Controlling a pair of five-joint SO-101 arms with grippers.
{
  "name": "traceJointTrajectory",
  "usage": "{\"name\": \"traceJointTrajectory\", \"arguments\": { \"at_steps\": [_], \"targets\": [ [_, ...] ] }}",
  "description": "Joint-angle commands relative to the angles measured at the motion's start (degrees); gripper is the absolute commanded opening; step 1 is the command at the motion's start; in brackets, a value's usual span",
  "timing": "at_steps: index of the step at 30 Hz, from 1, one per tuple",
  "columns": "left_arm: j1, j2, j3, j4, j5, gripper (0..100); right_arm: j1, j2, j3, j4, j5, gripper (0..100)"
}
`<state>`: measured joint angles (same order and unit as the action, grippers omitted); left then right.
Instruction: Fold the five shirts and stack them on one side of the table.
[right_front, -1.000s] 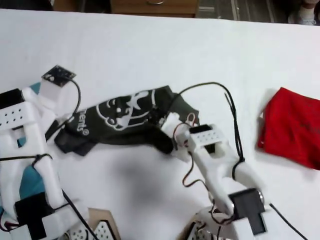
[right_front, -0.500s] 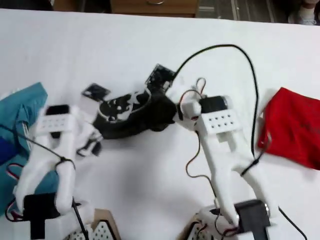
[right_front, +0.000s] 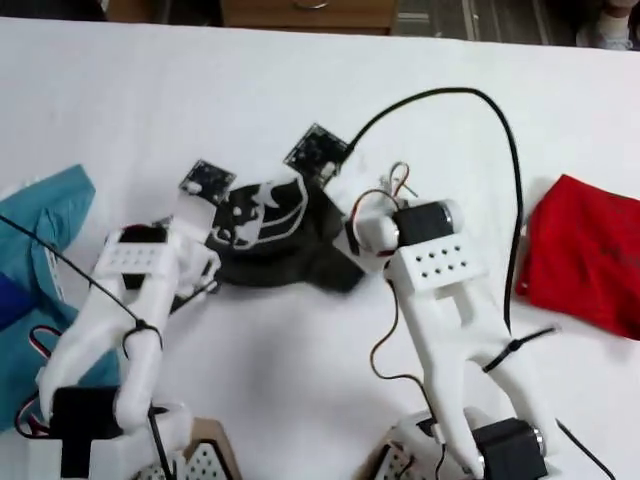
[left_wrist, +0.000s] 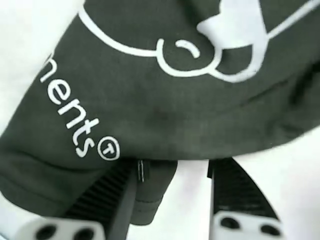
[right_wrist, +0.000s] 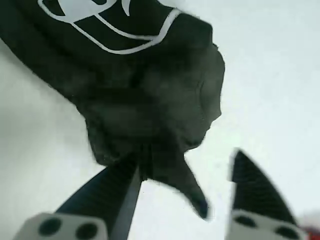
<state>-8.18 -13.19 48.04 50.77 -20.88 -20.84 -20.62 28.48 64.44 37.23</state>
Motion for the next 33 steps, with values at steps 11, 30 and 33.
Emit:
{"name": "traceJointTrajectory", "arguments": {
  "at_steps": [11, 30, 33],
  "targets": [
    [-8.35, -1.49, -3.30, -2.90, 3.96, 21, 8.13, -2.07, 17.93, -13.23, 4.48, 43.6],
    [-7.03, -1.49, -3.12, -2.46, 3.96, 21, 6.64, 17.45, 14.86, -13.93, 8.09, 18.7],
    [-7.03, -1.49, -3.12, -2.46, 3.96, 21, 6.81, 15.96, 11.34, -9.36, 8.09, 7.0]
  ]
}}
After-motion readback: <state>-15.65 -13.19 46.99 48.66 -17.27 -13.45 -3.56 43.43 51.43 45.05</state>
